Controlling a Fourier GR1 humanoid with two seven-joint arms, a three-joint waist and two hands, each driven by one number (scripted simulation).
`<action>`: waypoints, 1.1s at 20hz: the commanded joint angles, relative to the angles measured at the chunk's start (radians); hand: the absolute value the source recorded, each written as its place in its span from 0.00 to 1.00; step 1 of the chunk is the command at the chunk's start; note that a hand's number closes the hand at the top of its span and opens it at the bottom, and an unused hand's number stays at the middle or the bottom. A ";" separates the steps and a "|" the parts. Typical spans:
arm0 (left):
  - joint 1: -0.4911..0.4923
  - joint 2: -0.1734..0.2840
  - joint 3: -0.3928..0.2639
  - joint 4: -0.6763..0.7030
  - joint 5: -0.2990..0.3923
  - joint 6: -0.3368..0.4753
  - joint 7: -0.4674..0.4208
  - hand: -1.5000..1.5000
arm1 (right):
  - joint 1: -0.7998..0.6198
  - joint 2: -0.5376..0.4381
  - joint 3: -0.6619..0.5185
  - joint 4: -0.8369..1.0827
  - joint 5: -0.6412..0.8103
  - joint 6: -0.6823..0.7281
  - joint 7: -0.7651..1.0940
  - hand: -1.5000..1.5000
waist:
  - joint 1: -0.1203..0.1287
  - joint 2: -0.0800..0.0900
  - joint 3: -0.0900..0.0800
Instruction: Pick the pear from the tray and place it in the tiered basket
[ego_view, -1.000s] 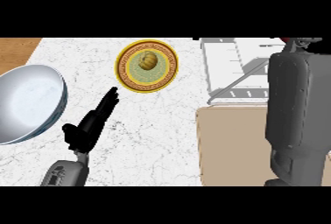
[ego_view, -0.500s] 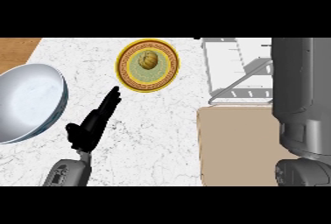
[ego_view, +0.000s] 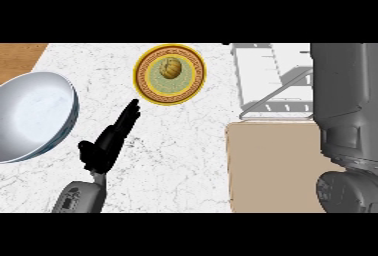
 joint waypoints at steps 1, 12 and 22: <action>0.006 -0.001 -0.001 -0.008 0.004 -0.005 0.002 0.50 | -0.051 0.031 -0.099 0.014 -0.075 -0.177 0.146 0.00 | 0.004 -0.003 0.000; 0.032 0.013 0.012 -0.017 -0.001 0.001 0.011 0.50 | -0.031 0.006 -0.099 0.076 0.106 -0.504 0.115 0.00 | -0.028 -0.013 -0.003; 0.039 0.021 0.042 -0.005 -0.008 0.033 0.007 0.50 | 0.059 0.110 -0.117 -0.336 0.523 -0.500 0.196 0.00 | -0.091 -0.044 -0.005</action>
